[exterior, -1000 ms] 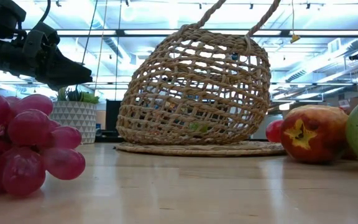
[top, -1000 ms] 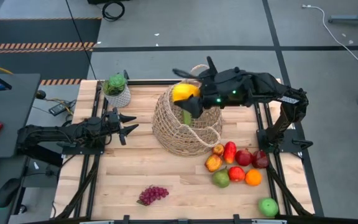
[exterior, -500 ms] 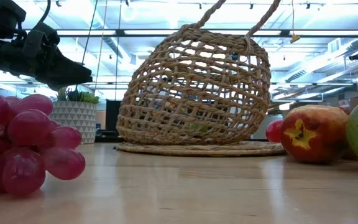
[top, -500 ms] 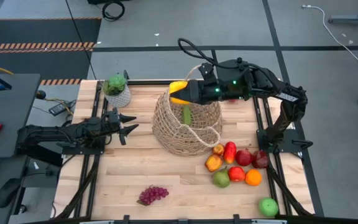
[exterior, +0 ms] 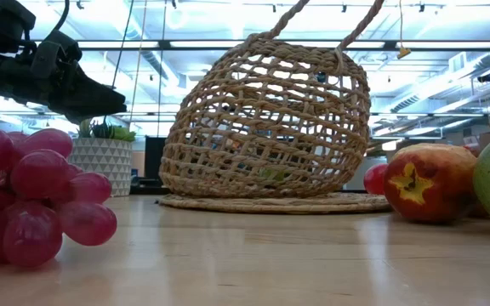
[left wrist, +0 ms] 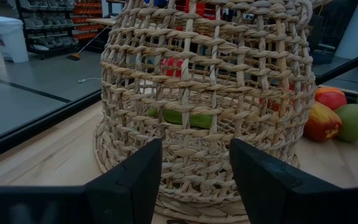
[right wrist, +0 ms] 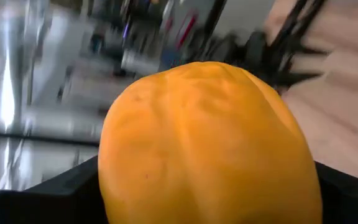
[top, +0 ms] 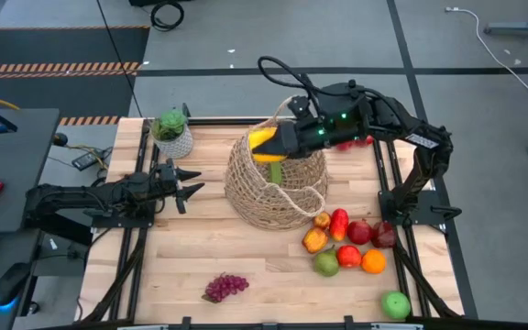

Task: Build produce basket
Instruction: Put the yellow bell pepper into the brown basket

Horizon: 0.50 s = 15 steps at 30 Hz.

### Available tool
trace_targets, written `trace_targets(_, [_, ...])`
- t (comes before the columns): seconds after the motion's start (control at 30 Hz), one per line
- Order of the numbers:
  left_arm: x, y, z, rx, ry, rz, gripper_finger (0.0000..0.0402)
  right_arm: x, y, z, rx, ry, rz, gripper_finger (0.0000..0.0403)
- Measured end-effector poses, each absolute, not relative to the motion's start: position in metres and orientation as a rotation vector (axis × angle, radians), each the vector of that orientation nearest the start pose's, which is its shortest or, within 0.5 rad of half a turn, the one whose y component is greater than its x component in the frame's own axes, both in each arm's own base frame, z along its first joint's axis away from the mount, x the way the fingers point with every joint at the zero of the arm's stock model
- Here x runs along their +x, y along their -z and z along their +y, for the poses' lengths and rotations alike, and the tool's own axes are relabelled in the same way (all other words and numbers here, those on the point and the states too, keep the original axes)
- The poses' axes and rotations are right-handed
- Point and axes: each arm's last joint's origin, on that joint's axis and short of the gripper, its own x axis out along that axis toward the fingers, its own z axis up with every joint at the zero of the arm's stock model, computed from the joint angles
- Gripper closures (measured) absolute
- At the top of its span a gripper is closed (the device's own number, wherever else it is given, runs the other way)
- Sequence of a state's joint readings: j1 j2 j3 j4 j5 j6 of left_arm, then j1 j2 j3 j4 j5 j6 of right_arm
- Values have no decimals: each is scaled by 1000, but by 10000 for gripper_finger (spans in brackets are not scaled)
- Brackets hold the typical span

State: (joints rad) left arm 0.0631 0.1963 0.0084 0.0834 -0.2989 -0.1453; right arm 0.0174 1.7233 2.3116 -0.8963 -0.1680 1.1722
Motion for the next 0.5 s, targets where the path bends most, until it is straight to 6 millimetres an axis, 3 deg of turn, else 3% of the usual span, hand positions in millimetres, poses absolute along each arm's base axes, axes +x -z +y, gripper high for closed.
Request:
trace_targets(0.23, [107,-158,15,-131,-369,78,205,318,-517,0,984,-243,529,53])
trace_targets(0.5, [107,-158,15,-131,-369,78,207,311,-504,-18,764,-240,620,53])
